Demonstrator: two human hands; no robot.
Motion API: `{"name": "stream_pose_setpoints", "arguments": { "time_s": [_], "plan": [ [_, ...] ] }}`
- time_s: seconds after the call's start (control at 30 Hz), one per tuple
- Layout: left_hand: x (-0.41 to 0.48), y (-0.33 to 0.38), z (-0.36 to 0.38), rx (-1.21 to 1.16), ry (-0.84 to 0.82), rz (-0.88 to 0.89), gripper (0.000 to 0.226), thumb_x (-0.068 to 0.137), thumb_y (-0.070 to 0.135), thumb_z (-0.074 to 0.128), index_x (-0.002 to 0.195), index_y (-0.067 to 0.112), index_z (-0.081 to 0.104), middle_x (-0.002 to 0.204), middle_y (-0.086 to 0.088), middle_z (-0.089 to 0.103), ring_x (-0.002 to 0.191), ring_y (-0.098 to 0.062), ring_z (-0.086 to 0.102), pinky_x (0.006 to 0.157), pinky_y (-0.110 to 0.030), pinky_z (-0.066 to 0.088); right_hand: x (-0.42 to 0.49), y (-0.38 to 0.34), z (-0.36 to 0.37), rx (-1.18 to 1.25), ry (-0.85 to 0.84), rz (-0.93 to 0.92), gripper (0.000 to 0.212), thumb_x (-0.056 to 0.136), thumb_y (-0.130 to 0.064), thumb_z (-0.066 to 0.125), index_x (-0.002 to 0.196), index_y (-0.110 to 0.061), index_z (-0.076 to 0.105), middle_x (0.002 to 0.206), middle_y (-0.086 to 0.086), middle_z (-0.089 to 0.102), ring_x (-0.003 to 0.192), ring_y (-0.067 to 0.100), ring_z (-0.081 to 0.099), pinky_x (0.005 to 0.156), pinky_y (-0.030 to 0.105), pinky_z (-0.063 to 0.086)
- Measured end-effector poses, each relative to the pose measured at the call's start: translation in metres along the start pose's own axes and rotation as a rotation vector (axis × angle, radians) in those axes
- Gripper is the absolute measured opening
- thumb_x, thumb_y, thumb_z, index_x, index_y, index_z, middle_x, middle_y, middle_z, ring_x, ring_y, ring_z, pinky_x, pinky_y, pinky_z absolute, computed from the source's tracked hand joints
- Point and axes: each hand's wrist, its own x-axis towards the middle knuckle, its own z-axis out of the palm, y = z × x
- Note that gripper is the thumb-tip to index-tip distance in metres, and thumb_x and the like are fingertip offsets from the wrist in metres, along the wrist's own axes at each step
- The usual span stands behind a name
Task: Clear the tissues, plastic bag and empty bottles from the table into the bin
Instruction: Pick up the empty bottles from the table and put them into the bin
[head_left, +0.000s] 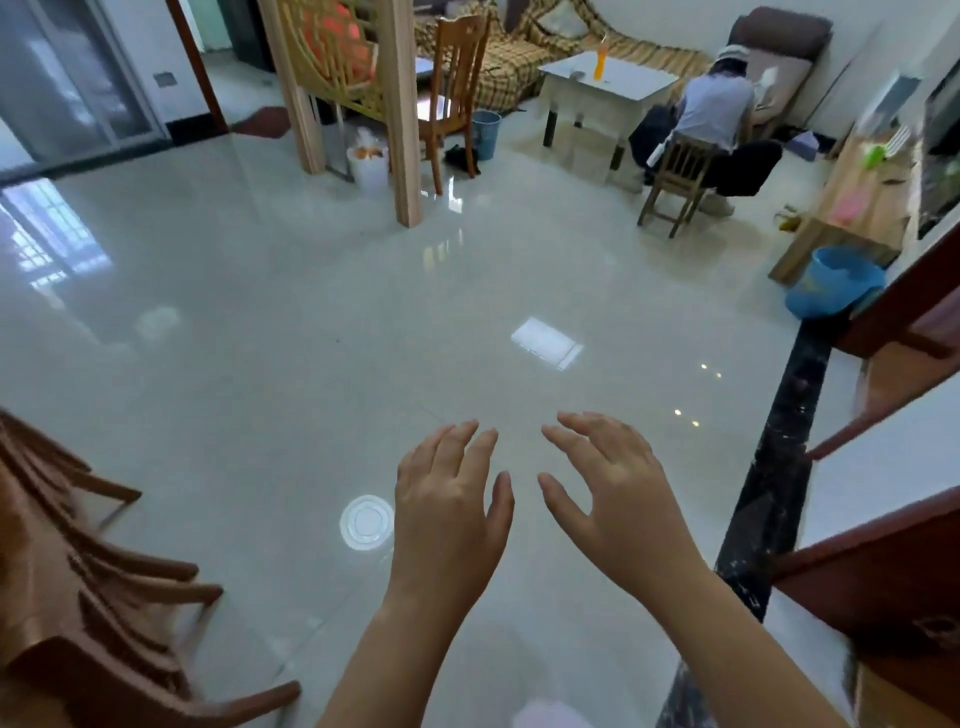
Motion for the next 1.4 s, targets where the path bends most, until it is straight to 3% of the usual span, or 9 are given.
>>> {"name": "stream_pose_setpoints", "arguments": {
  "time_s": [0.5, 0.7, 1.03, 1.13, 1.4],
  "plan": [
    [0.238, -0.088, 0.056, 0.230, 0.155, -0.180, 0.040, 0.081, 0.029, 0.044, 0.106, 0.006, 0.065, 0.105, -0.012, 0.068, 0.100, -0.030, 0.062, 0.090, -0.043, 0.044, 0.282, 0.062, 0.105, 0.193, -0.046, -0.233, 0.042, 0.081, -0.035, 0.045, 0.108, -0.008, 0.063, 0.105, 0.011, 0.066, 0.102, 0.029, 0.059, 0.090, 0.042, 0.043],
    [0.268, -0.150, 0.056, 0.326, 0.149, -0.358, 0.041, 0.083, 0.030, 0.042, 0.109, 0.007, 0.063, 0.109, -0.011, 0.067, 0.104, -0.029, 0.061, 0.092, -0.043, 0.042, 0.366, 0.040, 0.149, 0.274, -0.090, -0.348, 0.042, 0.081, -0.034, 0.044, 0.108, -0.008, 0.063, 0.106, 0.011, 0.066, 0.102, 0.029, 0.059, 0.090, 0.037, 0.038],
    [0.335, -0.305, 0.031, 0.414, 0.201, -0.533, 0.038, 0.084, 0.029, 0.043, 0.109, 0.007, 0.063, 0.112, -0.012, 0.065, 0.106, -0.029, 0.060, 0.092, -0.048, 0.043, 0.499, -0.053, 0.263, 0.332, -0.185, -0.524, 0.039, 0.080, -0.032, 0.046, 0.104, -0.007, 0.064, 0.102, 0.012, 0.066, 0.096, 0.030, 0.061, 0.086, 0.043, 0.045],
    [0.363, -0.363, 0.010, 0.420, 0.228, -0.576, 0.036, 0.084, 0.027, 0.048, 0.109, 0.007, 0.063, 0.112, -0.013, 0.065, 0.105, -0.030, 0.060, 0.091, -0.049, 0.045, 0.550, -0.099, 0.298, 0.339, -0.202, -0.572, 0.039, 0.080, -0.032, 0.046, 0.102, -0.006, 0.065, 0.101, 0.013, 0.066, 0.096, 0.031, 0.061, 0.085, 0.044, 0.046],
    [0.413, -0.500, -0.066, 0.496, 0.324, -0.683, 0.042, 0.084, 0.031, 0.039, 0.109, 0.006, 0.063, 0.111, -0.013, 0.065, 0.105, -0.031, 0.059, 0.089, -0.051, 0.046, 0.656, -0.241, 0.373, 0.449, -0.210, -0.707, 0.037, 0.081, -0.031, 0.047, 0.102, -0.006, 0.065, 0.103, 0.012, 0.066, 0.097, 0.029, 0.060, 0.087, 0.036, 0.041]
  ]
}}
